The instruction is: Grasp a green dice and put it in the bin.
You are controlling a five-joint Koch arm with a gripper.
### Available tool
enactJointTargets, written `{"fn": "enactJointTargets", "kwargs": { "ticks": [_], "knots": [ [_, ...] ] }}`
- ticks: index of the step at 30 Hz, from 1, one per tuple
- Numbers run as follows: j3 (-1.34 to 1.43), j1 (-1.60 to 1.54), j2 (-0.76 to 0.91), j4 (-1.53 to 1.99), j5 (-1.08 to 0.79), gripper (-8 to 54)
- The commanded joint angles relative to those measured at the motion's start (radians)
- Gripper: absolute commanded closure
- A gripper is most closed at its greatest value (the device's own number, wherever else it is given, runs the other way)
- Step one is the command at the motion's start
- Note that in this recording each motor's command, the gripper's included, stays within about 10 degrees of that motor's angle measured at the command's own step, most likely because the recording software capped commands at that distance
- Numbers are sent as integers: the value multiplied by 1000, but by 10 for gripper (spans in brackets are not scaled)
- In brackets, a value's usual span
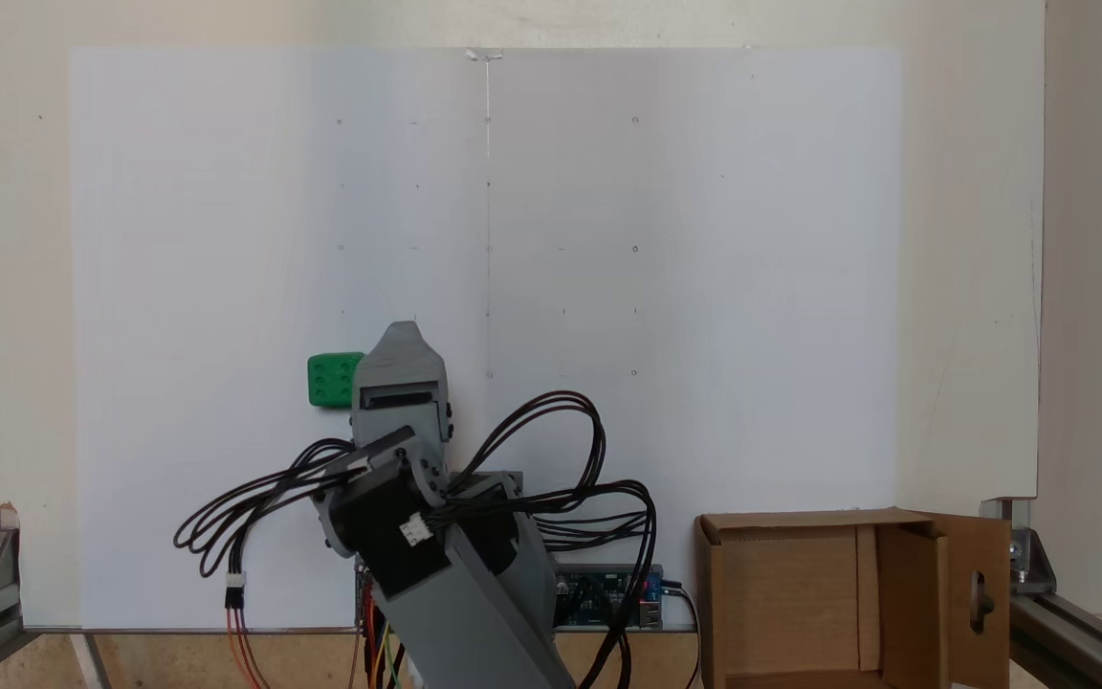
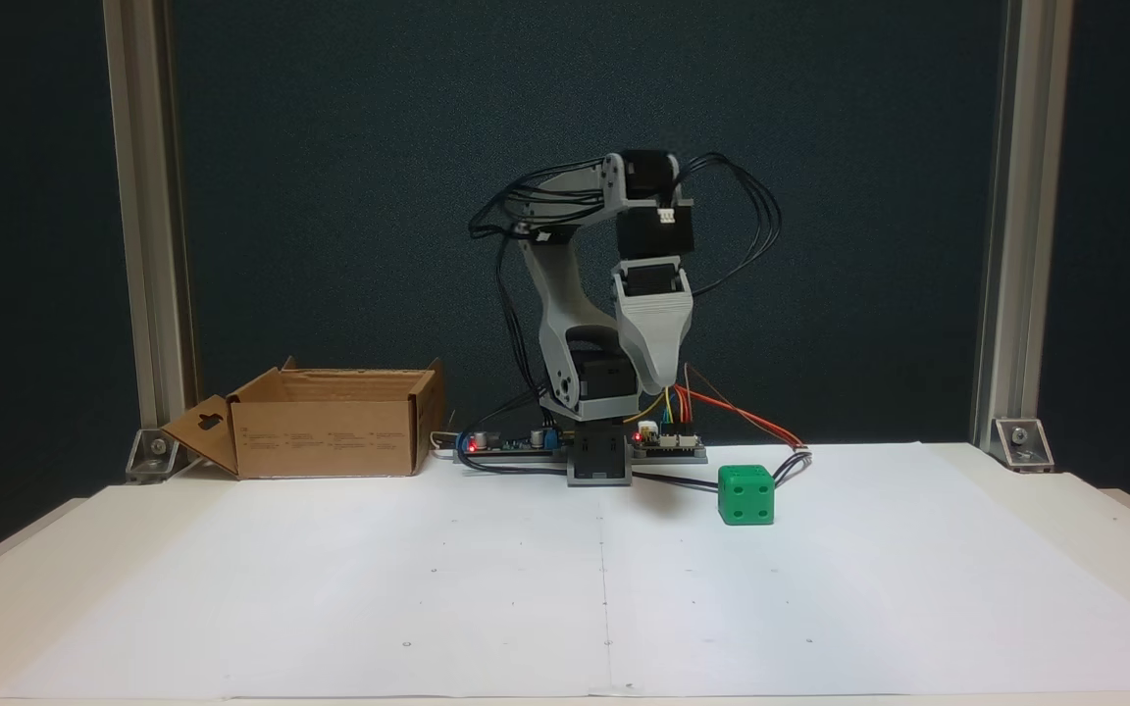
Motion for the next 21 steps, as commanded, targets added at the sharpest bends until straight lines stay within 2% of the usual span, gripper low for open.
{"fn": "enactJointTargets", "kwargs": {
  "ticks": [1, 14, 21],
  "knots": [
    [-60, -40, -3, 18, 138, 17],
    [-164, -218, -54, 35, 393, 13],
    [-166, -247, -52, 32, 462, 17]
  ]
}}
